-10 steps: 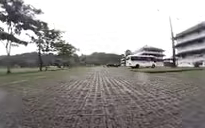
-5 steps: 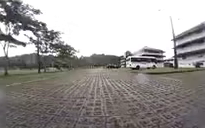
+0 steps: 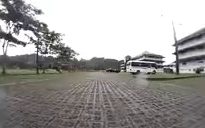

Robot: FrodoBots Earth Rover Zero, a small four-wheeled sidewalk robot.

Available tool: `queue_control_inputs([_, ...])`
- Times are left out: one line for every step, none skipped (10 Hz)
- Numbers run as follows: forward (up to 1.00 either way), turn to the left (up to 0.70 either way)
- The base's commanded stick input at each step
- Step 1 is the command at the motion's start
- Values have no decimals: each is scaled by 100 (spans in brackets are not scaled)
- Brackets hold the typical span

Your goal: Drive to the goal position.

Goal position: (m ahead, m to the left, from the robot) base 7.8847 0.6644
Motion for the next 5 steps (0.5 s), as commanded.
queue_control_inputs([70, 0])
queue_control_inputs([70, 0])
queue_control_inputs([70, 0])
queue_control_inputs([70, 0])
queue_control_inputs([70, 0])
